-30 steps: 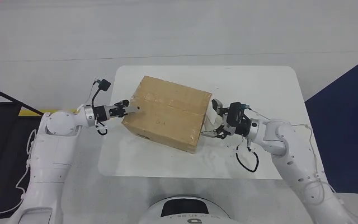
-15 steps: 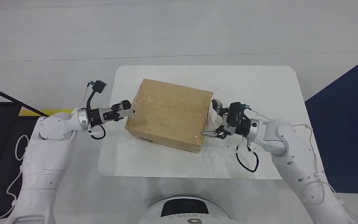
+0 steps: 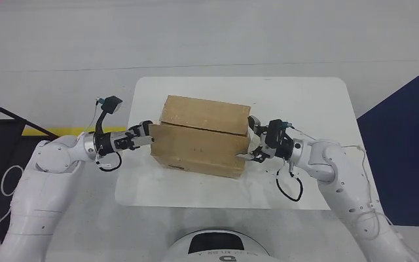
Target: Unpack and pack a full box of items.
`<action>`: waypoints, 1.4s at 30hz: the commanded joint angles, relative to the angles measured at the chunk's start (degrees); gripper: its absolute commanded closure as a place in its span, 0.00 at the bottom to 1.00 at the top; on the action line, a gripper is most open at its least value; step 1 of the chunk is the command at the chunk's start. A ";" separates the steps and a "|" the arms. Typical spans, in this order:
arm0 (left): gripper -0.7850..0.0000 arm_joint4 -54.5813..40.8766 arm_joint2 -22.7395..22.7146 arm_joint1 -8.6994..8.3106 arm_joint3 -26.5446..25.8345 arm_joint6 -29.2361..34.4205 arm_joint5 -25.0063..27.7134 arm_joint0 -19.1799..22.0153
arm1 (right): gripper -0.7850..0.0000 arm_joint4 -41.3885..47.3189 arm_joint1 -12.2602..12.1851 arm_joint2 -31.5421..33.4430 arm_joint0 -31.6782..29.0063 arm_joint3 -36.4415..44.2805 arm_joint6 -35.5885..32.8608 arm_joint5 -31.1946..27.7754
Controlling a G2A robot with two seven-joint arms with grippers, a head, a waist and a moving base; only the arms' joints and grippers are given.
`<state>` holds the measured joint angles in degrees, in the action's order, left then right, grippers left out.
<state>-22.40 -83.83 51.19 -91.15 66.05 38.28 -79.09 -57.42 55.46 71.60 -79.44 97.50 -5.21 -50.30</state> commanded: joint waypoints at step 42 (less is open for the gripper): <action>0.00 8.10 16.66 -20.78 -7.12 -19.76 19.72 -5.30 | 0.00 -2.12 -16.25 -13.82 4.97 -2.61 32.65 -7.70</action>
<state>-14.36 -67.48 30.47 -98.34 46.30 58.00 -84.55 -59.63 39.35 58.28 -74.90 94.99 27.47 -58.00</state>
